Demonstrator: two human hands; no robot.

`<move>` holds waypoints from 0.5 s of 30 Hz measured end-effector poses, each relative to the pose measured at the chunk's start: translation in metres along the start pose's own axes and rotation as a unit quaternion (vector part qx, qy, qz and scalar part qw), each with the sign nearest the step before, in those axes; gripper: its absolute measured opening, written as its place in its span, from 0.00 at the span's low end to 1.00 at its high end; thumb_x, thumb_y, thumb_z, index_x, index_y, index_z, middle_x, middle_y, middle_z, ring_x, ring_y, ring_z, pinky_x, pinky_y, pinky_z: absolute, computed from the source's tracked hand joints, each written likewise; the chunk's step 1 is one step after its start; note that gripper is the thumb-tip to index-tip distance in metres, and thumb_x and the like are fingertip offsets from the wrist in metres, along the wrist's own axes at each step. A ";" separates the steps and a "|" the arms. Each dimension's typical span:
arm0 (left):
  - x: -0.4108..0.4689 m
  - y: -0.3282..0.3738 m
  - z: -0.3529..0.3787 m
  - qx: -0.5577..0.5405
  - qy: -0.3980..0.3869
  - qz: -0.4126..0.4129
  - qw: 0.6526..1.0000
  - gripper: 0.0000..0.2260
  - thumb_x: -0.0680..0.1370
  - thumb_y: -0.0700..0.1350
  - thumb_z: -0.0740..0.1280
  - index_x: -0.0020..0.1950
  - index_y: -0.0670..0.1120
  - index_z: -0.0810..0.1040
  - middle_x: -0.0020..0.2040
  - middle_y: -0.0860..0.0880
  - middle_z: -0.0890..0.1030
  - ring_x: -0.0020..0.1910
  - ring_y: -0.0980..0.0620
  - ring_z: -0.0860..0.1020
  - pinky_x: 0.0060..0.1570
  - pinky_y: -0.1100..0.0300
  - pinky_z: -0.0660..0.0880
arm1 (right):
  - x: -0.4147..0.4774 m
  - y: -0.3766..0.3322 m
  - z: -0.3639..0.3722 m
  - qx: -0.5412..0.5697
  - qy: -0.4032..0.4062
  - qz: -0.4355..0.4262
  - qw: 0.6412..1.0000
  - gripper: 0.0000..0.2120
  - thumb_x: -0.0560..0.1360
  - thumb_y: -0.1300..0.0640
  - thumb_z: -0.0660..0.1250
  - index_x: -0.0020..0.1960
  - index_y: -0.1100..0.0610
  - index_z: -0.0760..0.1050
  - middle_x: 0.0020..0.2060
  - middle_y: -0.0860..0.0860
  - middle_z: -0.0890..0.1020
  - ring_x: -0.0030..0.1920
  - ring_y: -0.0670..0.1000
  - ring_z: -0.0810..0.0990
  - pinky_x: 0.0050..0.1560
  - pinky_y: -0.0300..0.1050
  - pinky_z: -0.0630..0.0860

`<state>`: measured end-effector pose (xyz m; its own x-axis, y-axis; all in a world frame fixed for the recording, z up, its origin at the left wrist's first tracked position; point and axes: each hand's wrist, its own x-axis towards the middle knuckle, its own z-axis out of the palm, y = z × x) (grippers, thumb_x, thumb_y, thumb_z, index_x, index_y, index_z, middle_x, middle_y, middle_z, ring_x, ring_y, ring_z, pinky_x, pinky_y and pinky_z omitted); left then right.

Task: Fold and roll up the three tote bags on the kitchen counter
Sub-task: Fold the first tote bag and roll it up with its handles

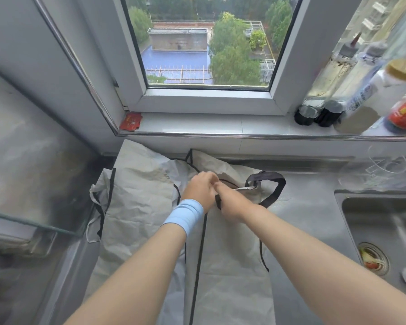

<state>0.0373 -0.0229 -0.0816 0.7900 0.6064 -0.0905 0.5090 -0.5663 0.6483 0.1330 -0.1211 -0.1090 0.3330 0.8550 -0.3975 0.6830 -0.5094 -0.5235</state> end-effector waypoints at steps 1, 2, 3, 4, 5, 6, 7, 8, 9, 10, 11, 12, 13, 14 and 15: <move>0.002 0.004 0.005 0.044 -0.059 0.013 0.997 0.17 0.75 0.38 0.60 0.62 0.51 0.75 0.60 0.48 0.76 0.60 0.47 0.73 0.59 0.53 0.71 | -0.002 0.007 -0.004 -0.012 0.032 -0.001 0.999 0.31 0.74 0.65 0.60 0.76 0.54 0.62 0.76 0.51 0.64 0.71 0.54 0.70 0.65 0.46 0.69; 0.004 0.005 0.010 0.084 -0.115 0.015 0.990 0.20 0.76 0.40 0.60 0.66 0.52 0.71 0.63 0.48 0.74 0.63 0.46 0.72 0.60 0.51 0.70 | -0.007 0.013 -0.010 -0.023 0.066 0.004 0.998 0.28 0.74 0.64 0.60 0.74 0.53 0.67 0.75 0.50 0.66 0.70 0.54 0.71 0.64 0.47 0.71; 0.006 0.006 0.013 0.119 -0.165 0.005 0.979 0.22 0.76 0.42 0.61 0.70 0.54 0.68 0.65 0.48 0.74 0.65 0.45 0.70 0.61 0.50 0.70 | -0.011 0.021 -0.018 -0.030 0.106 0.018 0.994 0.25 0.74 0.64 0.60 0.70 0.52 0.71 0.71 0.49 0.70 0.68 0.55 0.74 0.61 0.48 0.72; 0.009 0.008 0.014 0.148 -0.205 -0.011 0.967 0.23 0.77 0.45 0.62 0.72 0.55 0.67 0.67 0.48 0.73 0.67 0.45 0.70 0.62 0.50 0.70 | -0.016 0.030 -0.027 -0.037 0.153 0.035 0.987 0.21 0.74 0.64 0.59 0.65 0.52 0.75 0.66 0.49 0.75 0.63 0.57 0.76 0.56 0.50 0.74; 0.017 0.012 0.019 0.169 -0.232 -0.026 0.957 0.23 0.77 0.46 0.62 0.72 0.55 0.66 0.68 0.49 0.73 0.67 0.46 0.71 0.63 0.52 0.70 | -0.020 0.045 -0.039 -0.037 0.198 0.058 0.978 0.19 0.74 0.65 0.59 0.60 0.52 0.77 0.61 0.50 0.77 0.58 0.58 0.78 0.52 0.50 0.74; 0.021 0.012 0.017 0.180 -0.239 -0.040 0.953 0.23 0.77 0.45 0.62 0.73 0.55 0.67 0.68 0.50 0.74 0.67 0.46 0.72 0.63 0.53 0.70 | -0.023 0.052 -0.048 -0.038 0.237 0.073 0.968 0.16 0.74 0.65 0.59 0.57 0.53 0.78 0.57 0.50 0.78 0.55 0.58 0.79 0.50 0.49 0.74; 0.025 0.011 0.014 0.185 -0.230 -0.044 0.954 0.23 0.77 0.43 0.62 0.72 0.55 0.68 0.68 0.51 0.74 0.66 0.47 0.72 0.63 0.54 0.71 | -0.023 0.060 -0.055 -0.042 0.265 0.083 0.960 0.15 0.73 0.66 0.60 0.54 0.54 0.79 0.55 0.51 0.79 0.54 0.58 0.78 0.50 0.49 0.72; 0.031 0.011 0.010 0.189 -0.205 -0.035 0.960 0.24 0.76 0.39 0.62 0.71 0.56 0.69 0.67 0.51 0.74 0.66 0.47 0.72 0.63 0.53 0.71 | -0.023 0.067 -0.062 -0.055 0.280 0.080 0.955 0.15 0.72 0.67 0.60 0.53 0.55 0.80 0.54 0.51 0.80 0.55 0.57 0.77 0.52 0.49 0.71; 0.038 0.011 0.008 0.196 -0.175 -0.017 0.965 0.24 0.76 0.36 0.61 0.69 0.56 0.72 0.66 0.51 0.75 0.65 0.47 0.72 0.62 0.53 0.72 | -0.021 0.073 -0.068 -0.069 0.279 0.064 0.956 0.16 0.72 0.68 0.60 0.53 0.55 0.80 0.55 0.51 0.80 0.57 0.57 0.77 0.56 0.49 0.70; 0.046 0.012 0.006 0.208 -0.151 0.005 0.966 0.24 0.75 0.35 0.59 0.67 0.57 0.74 0.63 0.50 0.75 0.65 0.47 0.72 0.60 0.54 0.73 | -0.016 0.077 -0.072 -0.071 0.265 0.045 0.961 0.17 0.72 0.68 0.61 0.55 0.55 0.81 0.56 0.51 0.81 0.58 0.56 0.77 0.58 0.48 0.70; 0.053 0.013 0.004 0.228 -0.136 0.031 0.964 0.24 0.76 0.34 0.58 0.65 0.57 0.75 0.61 0.50 0.76 0.64 0.46 0.72 0.57 0.54 0.73 | -0.012 0.077 -0.074 -0.060 0.244 0.027 0.968 0.17 0.74 0.67 0.61 0.57 0.55 0.81 0.57 0.51 0.81 0.58 0.56 0.78 0.59 0.48 0.71; 0.061 0.015 0.004 0.248 -0.128 0.057 0.958 0.23 0.76 0.34 0.58 0.63 0.57 0.77 0.59 0.50 0.76 0.63 0.46 0.73 0.55 0.55 0.73 | -0.007 0.075 -0.074 -0.043 0.221 0.013 0.974 0.16 0.77 0.64 0.61 0.59 0.54 0.80 0.58 0.50 0.82 0.58 0.55 0.79 0.58 0.47 0.73; 0.069 0.016 0.005 0.264 -0.128 0.079 0.953 0.22 0.76 0.34 0.59 0.61 0.57 0.78 0.59 0.50 0.76 0.62 0.46 0.73 0.55 0.56 0.72 | 0.000 0.073 -0.072 -0.047 0.205 0.002 0.978 0.14 0.78 0.59 0.62 0.60 0.52 0.80 0.58 0.49 0.82 0.58 0.54 0.80 0.57 0.47 0.74; 0.074 0.017 0.007 0.274 -0.130 0.093 0.948 0.21 0.77 0.35 0.60 0.60 0.57 0.78 0.60 0.51 0.75 0.62 0.47 0.73 0.55 0.56 0.71 | 0.007 0.069 -0.069 -0.081 0.191 -0.005 0.978 0.13 0.79 0.53 0.63 0.61 0.50 0.79 0.58 0.48 0.82 0.58 0.53 0.80 0.57 0.48 0.73; 0.078 0.017 0.009 0.285 -0.132 0.103 0.944 0.19 0.77 0.36 0.60 0.60 0.57 0.78 0.61 0.52 0.74 0.62 0.47 0.72 0.56 0.56 0.70 | 0.014 0.064 -0.065 -0.145 0.173 0.006 0.974 0.14 0.78 0.46 0.64 0.61 0.49 0.79 0.57 0.48 0.82 0.58 0.53 0.79 0.57 0.49 0.71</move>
<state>0.1106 0.0102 -0.0847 0.9114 0.3332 -0.2415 0.3776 -0.9105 0.1685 0.2239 -0.1350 -0.0992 0.5066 0.8566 -0.0978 0.8161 -0.5130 -0.2662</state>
